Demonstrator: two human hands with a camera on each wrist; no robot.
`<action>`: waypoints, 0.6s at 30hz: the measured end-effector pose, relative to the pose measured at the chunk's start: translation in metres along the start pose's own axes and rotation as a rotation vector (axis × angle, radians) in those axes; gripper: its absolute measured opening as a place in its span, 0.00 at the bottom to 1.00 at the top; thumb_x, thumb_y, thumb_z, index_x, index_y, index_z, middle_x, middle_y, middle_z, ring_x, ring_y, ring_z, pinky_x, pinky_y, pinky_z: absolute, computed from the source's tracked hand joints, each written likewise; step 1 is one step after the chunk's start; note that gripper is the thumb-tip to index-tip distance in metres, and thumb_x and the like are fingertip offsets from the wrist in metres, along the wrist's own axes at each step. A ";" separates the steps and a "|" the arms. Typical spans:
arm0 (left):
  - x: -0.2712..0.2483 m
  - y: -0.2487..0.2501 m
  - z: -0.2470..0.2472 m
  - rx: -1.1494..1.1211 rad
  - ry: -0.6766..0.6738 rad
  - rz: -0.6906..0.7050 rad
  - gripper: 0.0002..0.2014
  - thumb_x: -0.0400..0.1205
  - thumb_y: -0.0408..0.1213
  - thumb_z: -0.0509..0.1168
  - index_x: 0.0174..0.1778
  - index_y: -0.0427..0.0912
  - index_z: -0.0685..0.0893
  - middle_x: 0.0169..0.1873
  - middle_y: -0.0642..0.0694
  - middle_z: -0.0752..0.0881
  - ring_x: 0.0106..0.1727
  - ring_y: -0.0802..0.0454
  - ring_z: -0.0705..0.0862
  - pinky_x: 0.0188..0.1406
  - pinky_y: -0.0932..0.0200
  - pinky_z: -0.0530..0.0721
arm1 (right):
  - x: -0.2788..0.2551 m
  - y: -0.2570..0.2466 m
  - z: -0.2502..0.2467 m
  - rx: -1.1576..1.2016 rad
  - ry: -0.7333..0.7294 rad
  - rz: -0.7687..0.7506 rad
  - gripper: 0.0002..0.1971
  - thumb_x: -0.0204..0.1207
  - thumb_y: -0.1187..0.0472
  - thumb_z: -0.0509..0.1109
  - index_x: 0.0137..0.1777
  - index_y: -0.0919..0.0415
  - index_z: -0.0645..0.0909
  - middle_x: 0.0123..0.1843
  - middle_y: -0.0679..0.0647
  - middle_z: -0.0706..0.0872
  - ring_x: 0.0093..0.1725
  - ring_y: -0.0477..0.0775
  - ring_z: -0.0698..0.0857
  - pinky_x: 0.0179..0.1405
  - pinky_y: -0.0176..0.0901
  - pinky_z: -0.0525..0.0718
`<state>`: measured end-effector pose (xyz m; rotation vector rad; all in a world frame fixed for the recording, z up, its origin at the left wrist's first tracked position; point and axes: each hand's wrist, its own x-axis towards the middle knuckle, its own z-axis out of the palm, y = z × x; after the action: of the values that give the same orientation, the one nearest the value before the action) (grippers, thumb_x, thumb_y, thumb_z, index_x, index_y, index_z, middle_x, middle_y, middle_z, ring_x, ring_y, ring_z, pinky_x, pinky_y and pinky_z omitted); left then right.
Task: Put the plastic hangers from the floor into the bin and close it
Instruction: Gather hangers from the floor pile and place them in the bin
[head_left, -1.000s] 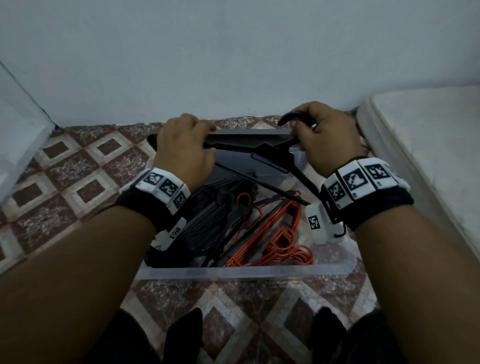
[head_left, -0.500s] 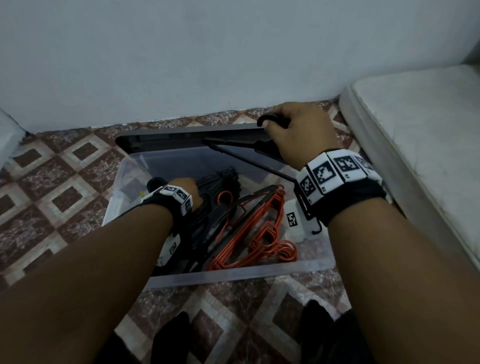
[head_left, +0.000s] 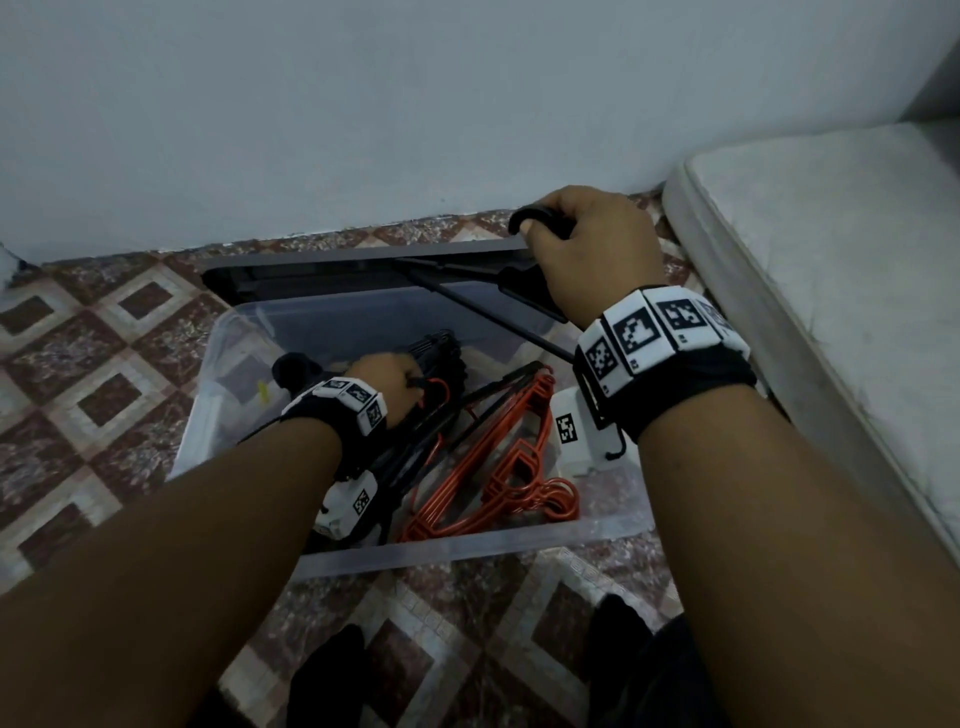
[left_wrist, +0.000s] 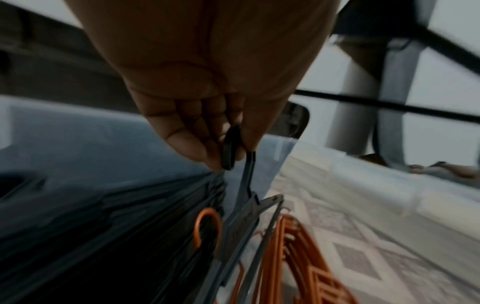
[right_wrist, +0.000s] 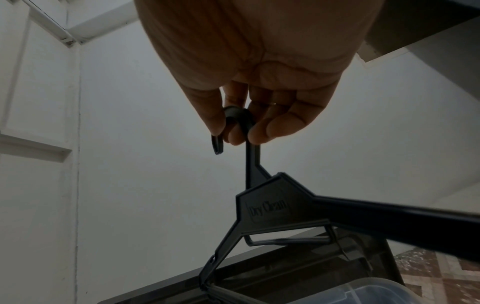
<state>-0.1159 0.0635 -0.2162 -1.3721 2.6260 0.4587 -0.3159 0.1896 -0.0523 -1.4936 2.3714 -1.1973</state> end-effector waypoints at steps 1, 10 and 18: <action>-0.005 0.006 -0.013 -0.014 0.031 0.031 0.14 0.82 0.47 0.67 0.59 0.45 0.85 0.57 0.42 0.87 0.58 0.40 0.84 0.54 0.55 0.80 | 0.000 -0.001 0.000 -0.004 0.005 -0.001 0.11 0.80 0.50 0.68 0.56 0.51 0.88 0.50 0.48 0.91 0.47 0.47 0.86 0.45 0.36 0.79; -0.076 0.019 -0.122 -0.060 0.400 0.137 0.09 0.82 0.48 0.66 0.52 0.53 0.88 0.46 0.50 0.90 0.44 0.49 0.86 0.43 0.61 0.75 | -0.005 -0.003 -0.003 -0.009 -0.015 -0.038 0.11 0.81 0.56 0.66 0.57 0.56 0.87 0.47 0.54 0.90 0.45 0.54 0.86 0.44 0.38 0.79; -0.098 0.015 -0.129 -0.157 0.330 0.130 0.10 0.83 0.42 0.63 0.57 0.50 0.86 0.50 0.49 0.89 0.50 0.48 0.86 0.47 0.59 0.79 | -0.008 0.001 -0.002 0.001 -0.084 -0.071 0.09 0.81 0.56 0.67 0.57 0.52 0.86 0.48 0.52 0.90 0.45 0.55 0.88 0.48 0.44 0.85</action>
<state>-0.0701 0.1051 -0.0657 -1.4358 3.0168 0.5034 -0.3131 0.1975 -0.0542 -1.6068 2.2821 -1.1259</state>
